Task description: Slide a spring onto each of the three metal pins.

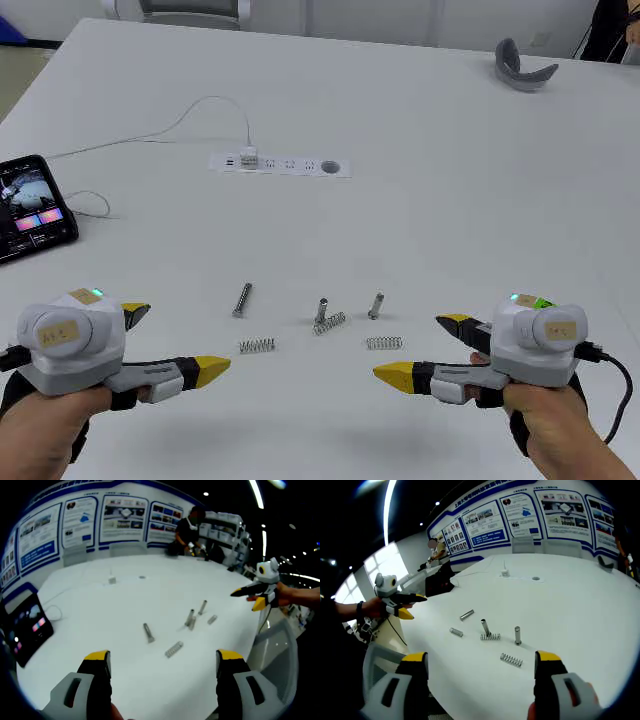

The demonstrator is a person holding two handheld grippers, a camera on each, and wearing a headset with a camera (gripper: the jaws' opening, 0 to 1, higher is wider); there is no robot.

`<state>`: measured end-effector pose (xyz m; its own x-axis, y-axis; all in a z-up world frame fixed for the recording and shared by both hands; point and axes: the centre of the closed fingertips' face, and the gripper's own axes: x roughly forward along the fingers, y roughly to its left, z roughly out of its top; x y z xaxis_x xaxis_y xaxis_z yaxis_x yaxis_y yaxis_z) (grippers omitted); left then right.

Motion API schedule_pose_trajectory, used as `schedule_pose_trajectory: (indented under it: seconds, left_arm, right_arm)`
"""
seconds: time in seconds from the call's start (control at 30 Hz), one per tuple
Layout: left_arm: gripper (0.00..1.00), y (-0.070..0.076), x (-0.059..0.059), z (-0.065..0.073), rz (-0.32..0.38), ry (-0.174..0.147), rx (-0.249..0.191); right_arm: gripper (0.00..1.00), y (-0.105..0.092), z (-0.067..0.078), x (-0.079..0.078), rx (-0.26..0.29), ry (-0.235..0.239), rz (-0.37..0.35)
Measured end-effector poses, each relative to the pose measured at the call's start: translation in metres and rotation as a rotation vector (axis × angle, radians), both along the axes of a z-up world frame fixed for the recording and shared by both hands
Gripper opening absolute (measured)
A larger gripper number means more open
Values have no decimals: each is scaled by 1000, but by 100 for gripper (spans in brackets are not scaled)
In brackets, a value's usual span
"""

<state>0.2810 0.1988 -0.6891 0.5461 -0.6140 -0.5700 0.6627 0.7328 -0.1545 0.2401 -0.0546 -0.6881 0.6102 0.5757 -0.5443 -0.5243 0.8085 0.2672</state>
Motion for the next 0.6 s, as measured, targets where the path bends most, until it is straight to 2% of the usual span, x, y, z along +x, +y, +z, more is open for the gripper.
schedule_pose_trajectory:
  seconds: [0.6]
  left_arm:
    - [88,2,3,0,10,3,3]
  right_arm:
    - [90,3,1,0,17,-6,12]
